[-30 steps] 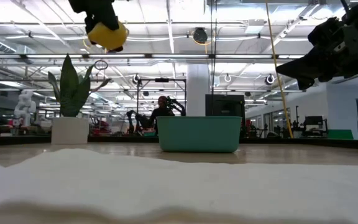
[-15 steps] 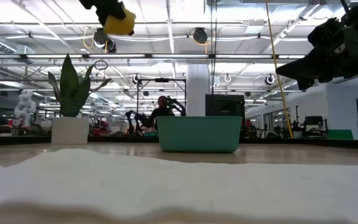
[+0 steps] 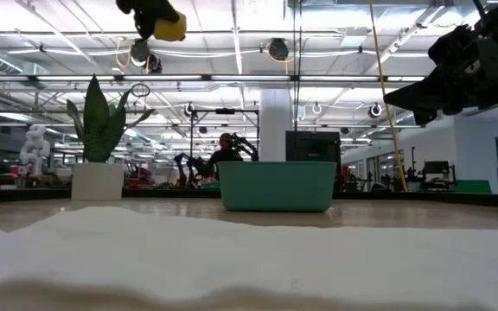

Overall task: Pick and placing Produce into tupperware
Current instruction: Put the yellow lemon into the green bin

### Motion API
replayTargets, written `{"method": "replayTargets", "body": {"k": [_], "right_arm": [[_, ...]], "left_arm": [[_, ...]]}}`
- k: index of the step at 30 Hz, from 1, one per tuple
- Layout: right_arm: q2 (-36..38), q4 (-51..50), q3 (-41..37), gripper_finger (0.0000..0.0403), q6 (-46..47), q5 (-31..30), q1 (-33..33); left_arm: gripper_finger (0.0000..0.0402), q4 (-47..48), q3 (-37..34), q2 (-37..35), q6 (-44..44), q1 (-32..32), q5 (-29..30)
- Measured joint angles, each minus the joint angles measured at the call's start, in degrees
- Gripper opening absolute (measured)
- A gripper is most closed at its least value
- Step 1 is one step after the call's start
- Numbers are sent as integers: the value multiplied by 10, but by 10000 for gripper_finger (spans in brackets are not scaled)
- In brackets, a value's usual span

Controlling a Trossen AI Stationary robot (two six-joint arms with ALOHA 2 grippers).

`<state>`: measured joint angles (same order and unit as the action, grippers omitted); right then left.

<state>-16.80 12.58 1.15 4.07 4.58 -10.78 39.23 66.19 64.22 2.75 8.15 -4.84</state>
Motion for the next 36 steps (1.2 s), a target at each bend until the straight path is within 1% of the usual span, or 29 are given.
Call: {"method": "replayTargets", "body": {"k": [2,6,13,17,20,25,29,34,36], "right_arm": [[0,0,0,0,-4,0,0],[0,20,0,0,-18,0,0],[0,53,0,0,-43,-3,0],[0,56,0,0,-46,-3,0],[0,56,0,0,-46,-3,0],[0,56,0,0,-48,-3,0],[0,56,0,0,-48,-3,0],[0,54,0,0,-48,-3,0],[0,53,0,0,-48,-3,0]], "left_arm": [[214,-11,0,5,-4,26,-17],[214,-63,0,43,-16,61,-50],[214,-191,0,138,-34,90,-154],[214,-248,0,194,-36,104,-215],[214,-268,1,233,-37,117,-252],[214,-255,44,294,-21,131,-271],[214,-209,104,350,13,131,-297],[214,-146,177,407,77,122,-298],[214,-128,196,425,93,120,-298]]}}
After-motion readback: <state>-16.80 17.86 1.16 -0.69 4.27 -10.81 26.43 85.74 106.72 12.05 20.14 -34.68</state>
